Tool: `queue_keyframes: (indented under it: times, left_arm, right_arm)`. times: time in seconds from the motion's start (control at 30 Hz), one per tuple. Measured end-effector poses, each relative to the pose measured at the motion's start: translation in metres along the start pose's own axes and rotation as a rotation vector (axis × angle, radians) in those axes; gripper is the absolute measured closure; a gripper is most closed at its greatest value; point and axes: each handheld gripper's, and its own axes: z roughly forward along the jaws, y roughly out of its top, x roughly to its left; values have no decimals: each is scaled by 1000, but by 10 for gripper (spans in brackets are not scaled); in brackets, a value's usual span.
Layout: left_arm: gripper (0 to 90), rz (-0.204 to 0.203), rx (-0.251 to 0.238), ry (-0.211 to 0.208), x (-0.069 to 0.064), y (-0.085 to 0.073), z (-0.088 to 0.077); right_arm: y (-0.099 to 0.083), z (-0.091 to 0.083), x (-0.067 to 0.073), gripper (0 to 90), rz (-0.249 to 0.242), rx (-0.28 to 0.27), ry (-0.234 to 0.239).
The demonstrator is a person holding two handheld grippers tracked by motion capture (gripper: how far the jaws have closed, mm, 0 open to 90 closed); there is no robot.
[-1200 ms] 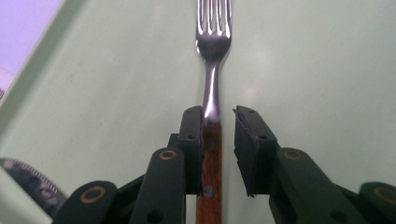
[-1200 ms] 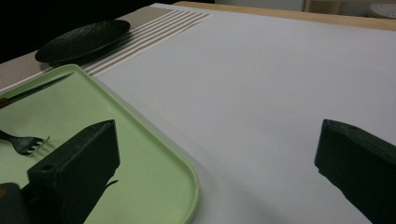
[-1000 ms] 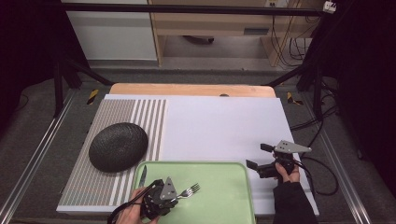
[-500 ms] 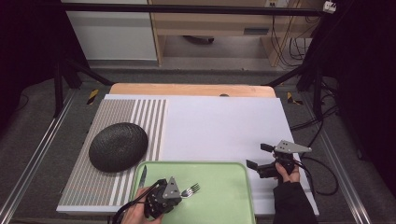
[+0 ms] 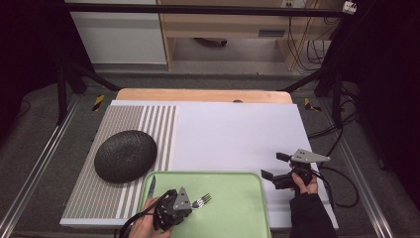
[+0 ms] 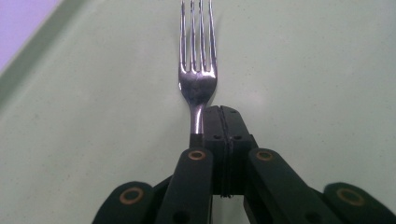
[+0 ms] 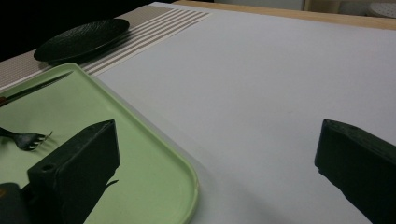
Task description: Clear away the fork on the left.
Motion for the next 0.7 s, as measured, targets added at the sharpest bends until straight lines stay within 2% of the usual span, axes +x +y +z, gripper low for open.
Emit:
queue_keyframes:
  times: [0.7]
  left_arm:
    - [892,-29,5,44,11,-6,-2]
  right_arm:
    - [0,0,0,3,0,2,0]
